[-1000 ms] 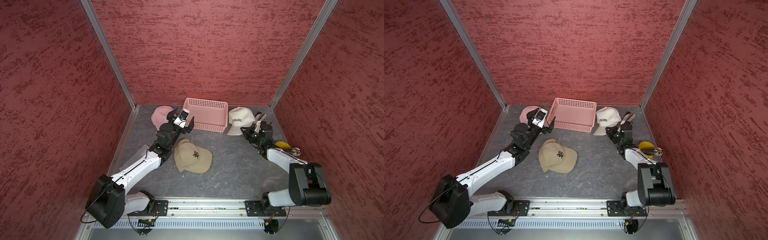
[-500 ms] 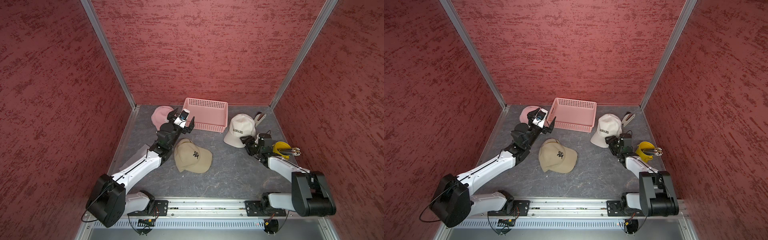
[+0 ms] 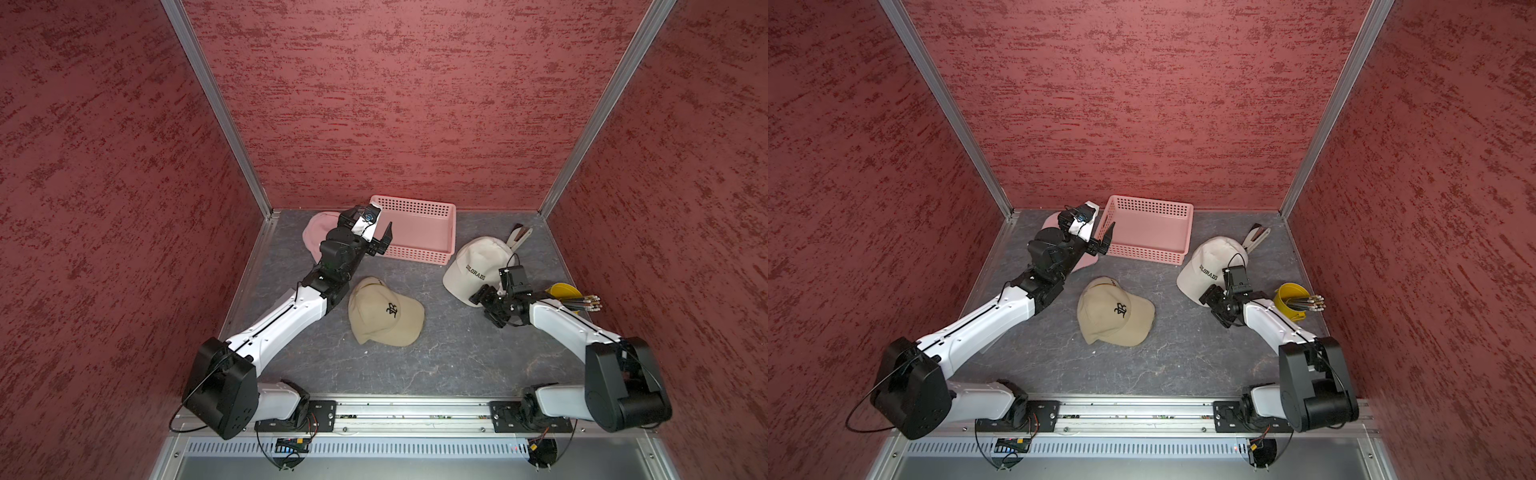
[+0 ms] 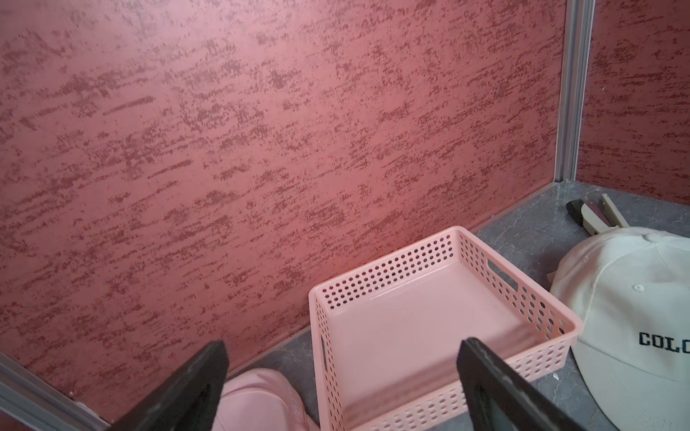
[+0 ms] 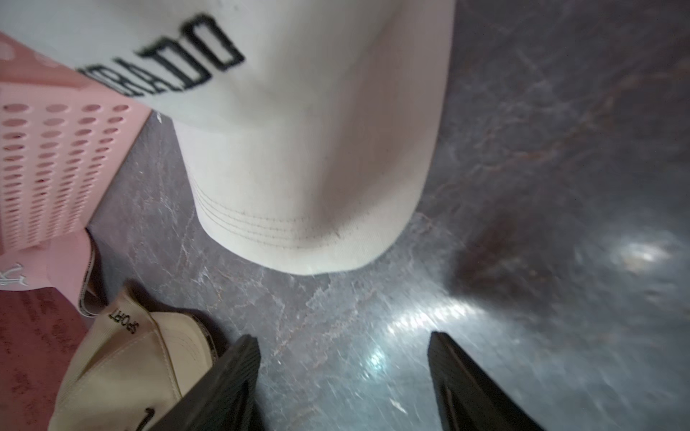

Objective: Turn the baseball cap inside out
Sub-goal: Place the baseball cap at the center of the board.

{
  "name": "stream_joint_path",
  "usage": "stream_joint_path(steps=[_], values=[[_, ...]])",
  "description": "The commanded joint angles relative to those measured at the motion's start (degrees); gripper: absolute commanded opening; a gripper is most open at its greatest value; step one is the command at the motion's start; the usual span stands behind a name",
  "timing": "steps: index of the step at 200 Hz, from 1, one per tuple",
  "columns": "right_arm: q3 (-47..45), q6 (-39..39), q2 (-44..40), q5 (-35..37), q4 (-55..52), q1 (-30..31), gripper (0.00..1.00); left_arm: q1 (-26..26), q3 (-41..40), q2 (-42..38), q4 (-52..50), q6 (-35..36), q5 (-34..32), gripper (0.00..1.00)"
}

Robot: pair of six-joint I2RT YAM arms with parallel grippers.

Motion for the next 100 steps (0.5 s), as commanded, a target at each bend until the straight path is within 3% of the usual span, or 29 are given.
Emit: stream_joint_path(steps=[1, 9, 36, 63, 76, 100], values=[[9.1, -7.1, -4.4, 7.8, -8.1, 0.4, 0.85, 2.4, 3.4, 0.9, -8.6, -5.3, -2.5, 1.0], [12.5, -10.4, -4.4, 9.3, -9.6, 0.7, 0.98, 3.9, 3.8, 0.8, -10.6, -7.6, -2.7, 1.0], [20.3, -19.6, -4.2, 12.3, -8.0, 3.5, 0.99, 10.9, 4.3, -0.6, -17.0, -16.3, 1.2, 1.0], [22.9, -25.8, -2.7, 15.2, 0.0, 5.7, 0.98, 16.4, 3.9, -1.6, -21.4, -18.8, 2.9, 1.0], [20.1, -29.8, -4.0, 20.8, 7.2, 6.0, 0.99, 20.2, 2.5, -2.6, -22.6, -22.1, 4.6, 1.0], [7.3, -42.5, -8.7, 29.8, 31.7, 5.9, 0.99, 27.1, -1.6, -5.5, -23.3, -26.5, 7.6, 1.0]])
